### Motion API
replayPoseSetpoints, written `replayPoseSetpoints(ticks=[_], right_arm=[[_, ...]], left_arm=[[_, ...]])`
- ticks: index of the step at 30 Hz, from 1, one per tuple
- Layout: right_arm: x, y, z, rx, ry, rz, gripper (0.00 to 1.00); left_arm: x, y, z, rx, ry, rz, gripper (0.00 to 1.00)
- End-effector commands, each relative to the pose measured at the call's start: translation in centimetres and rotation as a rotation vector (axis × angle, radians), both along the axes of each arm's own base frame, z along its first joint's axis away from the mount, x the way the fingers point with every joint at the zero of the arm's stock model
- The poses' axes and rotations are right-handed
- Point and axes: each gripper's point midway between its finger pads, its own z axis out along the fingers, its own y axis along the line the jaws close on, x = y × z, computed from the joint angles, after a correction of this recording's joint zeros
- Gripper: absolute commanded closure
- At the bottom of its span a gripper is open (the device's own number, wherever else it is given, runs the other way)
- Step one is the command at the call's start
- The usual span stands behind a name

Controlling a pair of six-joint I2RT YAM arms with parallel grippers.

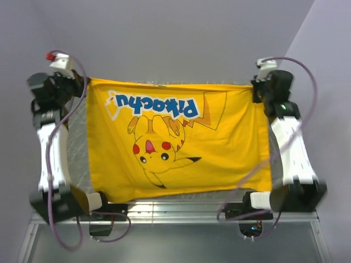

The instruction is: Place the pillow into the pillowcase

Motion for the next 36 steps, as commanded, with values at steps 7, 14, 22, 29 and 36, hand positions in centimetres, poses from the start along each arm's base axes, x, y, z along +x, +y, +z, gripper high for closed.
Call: replayPoseSetpoints(ticks=[7,14,22,29,36], right_arm=[[10.7,-4.9,-6.6,0.062,0.287,-0.200,0.29],[5.0,-2.3,-5.7,0.060,0.336,-0.016,0.23],[-2.9,2.8,-10.8,0.157,0.559,0.206,0.22],[-9.2,5.5,-14.2,0.250,0.614,0.281,0.00],[-12.8,5.2,-18.4,0.234,0.643,0.240,0.00]], left_arm=[[13.5,11.5,-13.6,-0.150,0.505,0.295,0.34],[8.6,8.8,-12.4,-0.017,0.452,0.172,0.28],[0.6,-2.8,-16.9,0.040,0.591,-0.147,0.26],[-5.5,-8.2,-21.0,0.072,0.648,-0.268,0.01],[-8.6,-7.6,-24.7,0.134,0.693,-0.242,0.01]])
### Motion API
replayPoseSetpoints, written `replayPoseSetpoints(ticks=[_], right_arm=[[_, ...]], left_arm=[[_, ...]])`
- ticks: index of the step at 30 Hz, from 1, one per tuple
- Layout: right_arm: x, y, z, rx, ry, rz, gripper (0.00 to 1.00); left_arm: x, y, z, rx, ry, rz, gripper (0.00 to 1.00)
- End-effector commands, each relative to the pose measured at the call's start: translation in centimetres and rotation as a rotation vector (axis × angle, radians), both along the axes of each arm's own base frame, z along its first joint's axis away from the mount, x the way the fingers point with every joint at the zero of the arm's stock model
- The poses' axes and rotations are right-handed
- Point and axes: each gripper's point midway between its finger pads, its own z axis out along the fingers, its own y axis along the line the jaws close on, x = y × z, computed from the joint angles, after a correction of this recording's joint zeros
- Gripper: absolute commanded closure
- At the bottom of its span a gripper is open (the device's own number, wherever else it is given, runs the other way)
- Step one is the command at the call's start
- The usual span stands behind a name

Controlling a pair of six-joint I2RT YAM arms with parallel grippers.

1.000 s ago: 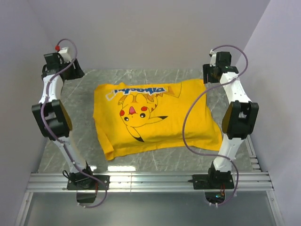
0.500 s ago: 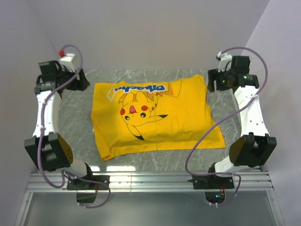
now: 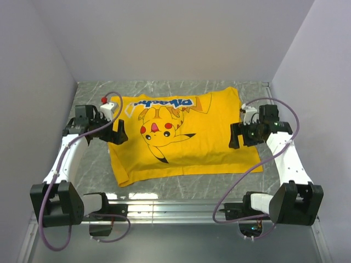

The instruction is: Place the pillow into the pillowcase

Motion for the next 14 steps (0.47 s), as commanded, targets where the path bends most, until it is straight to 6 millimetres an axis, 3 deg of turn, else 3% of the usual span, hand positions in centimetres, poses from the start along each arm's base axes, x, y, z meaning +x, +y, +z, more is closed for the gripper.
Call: replayPoseSetpoints(ticks=[1,5,14], right_arm=[[0.0,0.3,0.0,0.005,-0.065,-0.002,0.00],[-1.0,0.4,-0.9,0.013,-0.066,-0.020,0.00],[-1.3,0.6,-0.3,0.024,-0.111,-0.036,0.00]], left_arm=[[-0.7,0.8,-0.7,0.061,-0.039,0.018,0.01],[-1.1,0.9,-0.6,0.052,-0.052,0.049,0.01],[-0.4,1.3,0.9,0.053,-0.097,0.090,0.01]])
